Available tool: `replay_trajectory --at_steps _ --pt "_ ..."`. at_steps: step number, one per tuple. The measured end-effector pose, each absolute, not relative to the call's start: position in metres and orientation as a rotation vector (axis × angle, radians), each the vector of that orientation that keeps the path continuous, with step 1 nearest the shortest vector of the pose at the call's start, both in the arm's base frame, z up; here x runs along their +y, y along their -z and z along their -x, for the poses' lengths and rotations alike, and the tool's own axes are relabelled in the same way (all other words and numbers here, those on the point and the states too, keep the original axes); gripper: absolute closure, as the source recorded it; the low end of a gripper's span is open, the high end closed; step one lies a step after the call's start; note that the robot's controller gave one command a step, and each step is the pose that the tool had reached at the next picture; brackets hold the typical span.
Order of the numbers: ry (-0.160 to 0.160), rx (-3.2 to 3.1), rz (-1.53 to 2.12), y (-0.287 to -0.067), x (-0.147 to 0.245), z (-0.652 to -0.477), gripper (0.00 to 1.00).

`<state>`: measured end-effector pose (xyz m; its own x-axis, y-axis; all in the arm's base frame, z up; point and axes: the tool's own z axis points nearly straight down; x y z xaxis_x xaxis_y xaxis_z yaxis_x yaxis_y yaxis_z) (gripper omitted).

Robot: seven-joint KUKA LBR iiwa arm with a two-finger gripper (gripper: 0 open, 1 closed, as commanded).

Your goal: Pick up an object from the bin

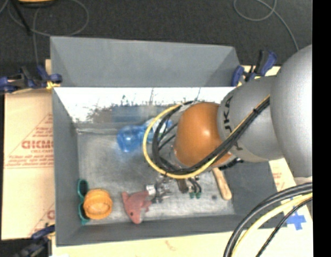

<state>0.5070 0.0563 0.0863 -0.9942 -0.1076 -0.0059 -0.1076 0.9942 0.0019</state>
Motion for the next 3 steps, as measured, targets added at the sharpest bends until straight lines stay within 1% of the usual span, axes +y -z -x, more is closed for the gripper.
replay_trajectory --at_steps 1,2,3 --pt "-0.004 3.131 0.168 -0.086 0.056 -0.507 1.00" --pt "0.001 3.124 0.249 -0.258 0.071 -0.530 1.00" --pt "0.001 3.128 0.249 -0.257 0.071 -0.529 1.00"
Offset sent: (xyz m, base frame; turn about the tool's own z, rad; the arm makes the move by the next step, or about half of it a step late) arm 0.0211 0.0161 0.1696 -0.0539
